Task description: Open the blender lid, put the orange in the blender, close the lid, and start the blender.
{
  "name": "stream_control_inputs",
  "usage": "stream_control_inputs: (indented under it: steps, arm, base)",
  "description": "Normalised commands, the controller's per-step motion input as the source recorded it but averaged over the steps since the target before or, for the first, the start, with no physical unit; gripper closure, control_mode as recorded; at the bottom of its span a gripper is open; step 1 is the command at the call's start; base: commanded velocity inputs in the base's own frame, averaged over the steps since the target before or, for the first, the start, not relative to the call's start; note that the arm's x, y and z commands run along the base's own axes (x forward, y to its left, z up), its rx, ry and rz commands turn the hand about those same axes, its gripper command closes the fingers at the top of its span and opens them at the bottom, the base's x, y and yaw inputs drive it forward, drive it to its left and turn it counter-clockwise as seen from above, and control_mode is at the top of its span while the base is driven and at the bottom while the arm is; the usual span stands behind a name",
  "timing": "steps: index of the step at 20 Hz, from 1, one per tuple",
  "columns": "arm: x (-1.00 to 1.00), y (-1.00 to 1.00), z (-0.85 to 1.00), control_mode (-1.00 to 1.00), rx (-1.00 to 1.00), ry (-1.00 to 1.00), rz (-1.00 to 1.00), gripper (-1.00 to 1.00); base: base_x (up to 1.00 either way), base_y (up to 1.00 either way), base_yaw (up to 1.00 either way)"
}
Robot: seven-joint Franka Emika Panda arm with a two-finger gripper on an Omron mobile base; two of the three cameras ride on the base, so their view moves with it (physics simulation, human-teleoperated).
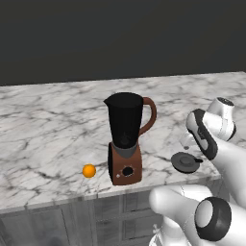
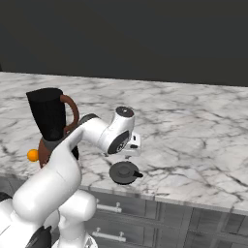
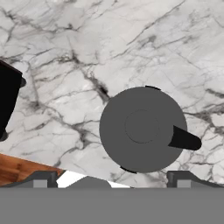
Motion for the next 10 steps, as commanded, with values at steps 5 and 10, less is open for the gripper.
stream_control_inputs:
  steps: [5,10]
  arm:
    - [-0.8,0.09,0.52,-1.0,0.0,-0.15,-0.05,-1.0]
    - [-0.81,0.5,0.82,-1.0,0.0,-0.13,0.0,-1.0]
  base:
    - [0.0,0.0,0.0]
    - [0.0,0.0,0.0]
